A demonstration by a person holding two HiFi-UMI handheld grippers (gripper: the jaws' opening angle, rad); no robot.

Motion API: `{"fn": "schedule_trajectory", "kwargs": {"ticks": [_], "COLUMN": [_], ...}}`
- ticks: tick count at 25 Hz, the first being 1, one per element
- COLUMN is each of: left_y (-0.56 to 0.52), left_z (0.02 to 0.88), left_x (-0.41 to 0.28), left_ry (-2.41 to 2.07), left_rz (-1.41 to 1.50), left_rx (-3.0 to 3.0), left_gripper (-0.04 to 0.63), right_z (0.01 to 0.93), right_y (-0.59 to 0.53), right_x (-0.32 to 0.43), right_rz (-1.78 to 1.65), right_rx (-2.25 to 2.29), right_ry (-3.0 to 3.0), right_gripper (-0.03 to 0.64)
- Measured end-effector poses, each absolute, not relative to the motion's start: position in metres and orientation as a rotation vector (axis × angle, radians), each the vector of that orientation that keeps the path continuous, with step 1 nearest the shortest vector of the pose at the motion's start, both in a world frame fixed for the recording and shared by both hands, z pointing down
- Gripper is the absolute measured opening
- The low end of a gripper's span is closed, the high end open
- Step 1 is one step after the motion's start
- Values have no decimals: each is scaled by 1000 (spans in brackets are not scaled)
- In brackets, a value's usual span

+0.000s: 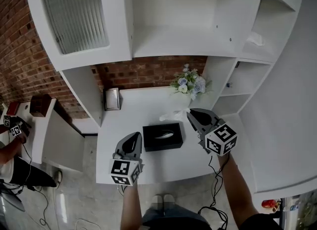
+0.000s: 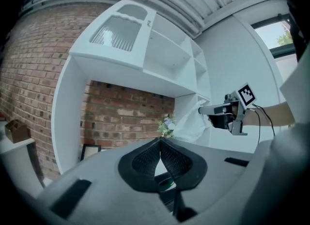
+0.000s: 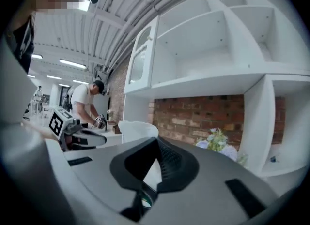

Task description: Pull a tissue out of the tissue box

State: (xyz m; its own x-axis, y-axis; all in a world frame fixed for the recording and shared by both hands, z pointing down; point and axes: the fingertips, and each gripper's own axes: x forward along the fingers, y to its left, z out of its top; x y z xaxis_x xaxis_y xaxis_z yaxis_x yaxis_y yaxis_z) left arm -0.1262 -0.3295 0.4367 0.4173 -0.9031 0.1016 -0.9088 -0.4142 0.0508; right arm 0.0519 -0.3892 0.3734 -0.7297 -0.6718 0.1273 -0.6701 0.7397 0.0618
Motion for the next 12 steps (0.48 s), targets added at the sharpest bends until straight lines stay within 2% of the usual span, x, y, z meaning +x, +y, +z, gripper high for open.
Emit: {"fn": "schedule_trajectory", "kwargs": {"ticks": [12], "left_y": [-331], "left_z": [410], "left_x": [-122], "left_ry": [-1684], "left_rz": [54], "left_rx": [2601], "left_gripper": [8], "right_z": [306], "right_y": [-352], "right_x": [117], "right_rz": [21], "right_rx": [1478], "right_ry": [-3086], "right_gripper": [0]}}
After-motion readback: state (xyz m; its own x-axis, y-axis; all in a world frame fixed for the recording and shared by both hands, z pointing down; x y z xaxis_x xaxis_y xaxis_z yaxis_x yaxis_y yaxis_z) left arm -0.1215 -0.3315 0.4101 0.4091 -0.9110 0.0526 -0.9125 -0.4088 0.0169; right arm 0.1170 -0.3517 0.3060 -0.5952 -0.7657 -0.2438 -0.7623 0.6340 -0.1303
